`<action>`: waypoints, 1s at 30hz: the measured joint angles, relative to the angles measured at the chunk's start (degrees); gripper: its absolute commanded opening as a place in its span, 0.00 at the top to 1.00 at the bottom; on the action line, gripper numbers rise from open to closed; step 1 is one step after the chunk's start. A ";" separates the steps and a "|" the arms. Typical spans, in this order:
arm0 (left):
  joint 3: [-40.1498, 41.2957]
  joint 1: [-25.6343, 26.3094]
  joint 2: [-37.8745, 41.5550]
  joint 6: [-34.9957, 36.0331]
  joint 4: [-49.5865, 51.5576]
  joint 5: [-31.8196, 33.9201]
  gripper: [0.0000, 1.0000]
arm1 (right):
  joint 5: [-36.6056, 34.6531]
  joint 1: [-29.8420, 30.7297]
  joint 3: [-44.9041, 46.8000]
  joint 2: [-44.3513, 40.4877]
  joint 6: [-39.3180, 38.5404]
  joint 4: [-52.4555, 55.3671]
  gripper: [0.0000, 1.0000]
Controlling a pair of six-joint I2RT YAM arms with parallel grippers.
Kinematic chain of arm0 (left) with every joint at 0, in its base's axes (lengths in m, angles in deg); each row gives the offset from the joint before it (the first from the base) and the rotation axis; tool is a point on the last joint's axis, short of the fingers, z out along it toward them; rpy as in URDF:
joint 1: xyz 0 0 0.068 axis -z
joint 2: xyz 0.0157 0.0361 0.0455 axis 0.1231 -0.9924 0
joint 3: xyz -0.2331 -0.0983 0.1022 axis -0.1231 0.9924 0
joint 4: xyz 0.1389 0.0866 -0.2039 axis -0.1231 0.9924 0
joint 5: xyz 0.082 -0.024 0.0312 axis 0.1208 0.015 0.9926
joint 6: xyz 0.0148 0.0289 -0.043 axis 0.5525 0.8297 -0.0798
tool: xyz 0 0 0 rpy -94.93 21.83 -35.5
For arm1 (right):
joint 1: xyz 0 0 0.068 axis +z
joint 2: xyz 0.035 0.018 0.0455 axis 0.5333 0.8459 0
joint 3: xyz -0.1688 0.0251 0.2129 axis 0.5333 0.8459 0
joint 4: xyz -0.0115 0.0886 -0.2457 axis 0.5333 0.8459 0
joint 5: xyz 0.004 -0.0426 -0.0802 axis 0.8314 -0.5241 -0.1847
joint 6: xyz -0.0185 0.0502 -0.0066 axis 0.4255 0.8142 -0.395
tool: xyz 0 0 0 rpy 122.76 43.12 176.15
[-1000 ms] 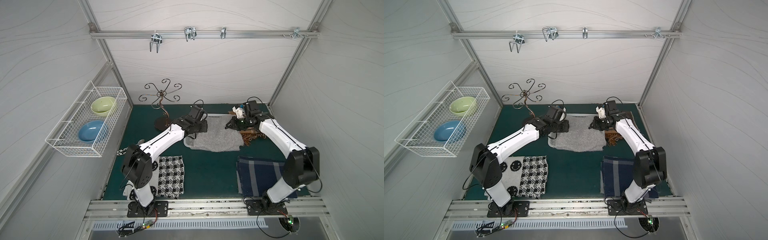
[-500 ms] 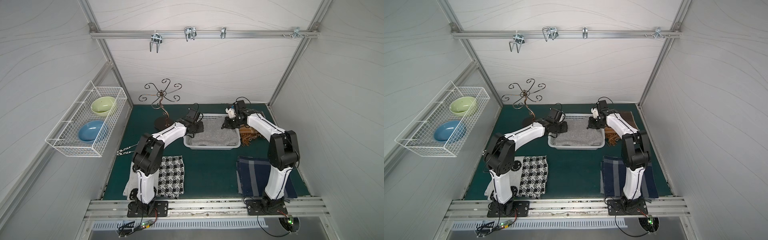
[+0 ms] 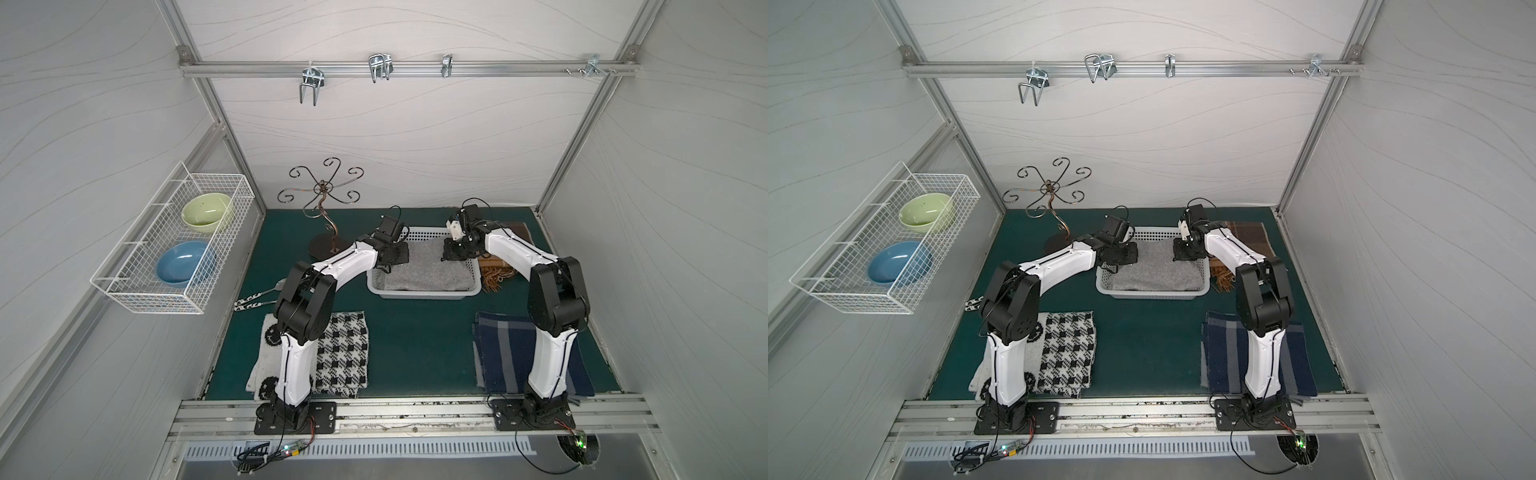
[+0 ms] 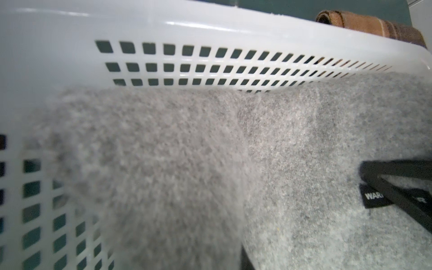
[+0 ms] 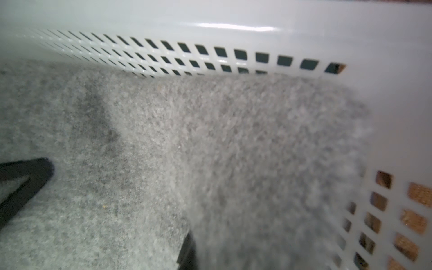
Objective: Put the folded scarf in the basket
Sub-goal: Place the scarf in the basket.
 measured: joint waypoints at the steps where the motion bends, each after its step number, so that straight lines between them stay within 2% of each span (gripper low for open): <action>1: -0.02 0.00 -0.22 0.07 0.04 0.31 0.91 | -0.15 0.09 0.00 0.20 0.00 -0.15 1.00; 4: 0.48 -0.04 -0.42 0.07 0.15 1.05 0.92 | -1.25 0.42 0.00 0.90 -0.02 -0.33 1.00; 6: 0.57 -0.02 -0.42 0.22 0.20 1.64 0.87 | -2.29 0.74 0.02 1.16 -0.04 -0.35 0.99; 8: 0.61 -0.02 -0.42 0.59 0.20 2.01 0.88 | -3.19 1.01 0.09 1.20 -0.09 -0.39 0.99; 10: 0.79 -0.02 -0.42 0.94 0.11 2.25 0.80 | -4.20 1.14 0.09 1.20 -0.17 -0.46 0.96; 14: 0.94 -0.09 -0.42 1.57 0.26 2.89 0.74 | -6.40 1.44 0.13 1.18 -0.66 -0.46 1.00; 17: 1.09 -0.20 -0.42 2.19 0.15 2.95 0.60 | -8.09 1.66 0.63 1.05 -1.11 -0.52 1.00; 18: 1.25 -0.24 -0.42 2.34 0.09 3.04 0.59 | -8.50 1.68 0.74 1.03 -1.29 -0.50 0.96; 19: 1.49 -0.28 -0.42 2.23 -0.02 3.13 0.58 | -8.96 1.73 0.76 1.01 -1.60 -0.35 0.84; 20: 1.79 -0.37 -0.42 2.36 -0.04 3.21 0.56 | -9.38 1.73 0.76 1.01 -1.81 -0.17 0.64; 21: 2.19 -0.42 -0.42 2.34 -0.04 3.28 0.52 | -10.08 1.79 0.76 1.01 -2.12 0.02 0.53; 25: 3.87 -0.52 0.07 2.38 -0.13 3.56 0.49 | -12.90 2.19 0.76 0.76 -3.45 0.94 0.48; 30: 4.00 -0.52 1.57 2.60 0.28 4.37 0.46 | -14.73 2.38 0.76 -1.64 -4.24 2.16 0.47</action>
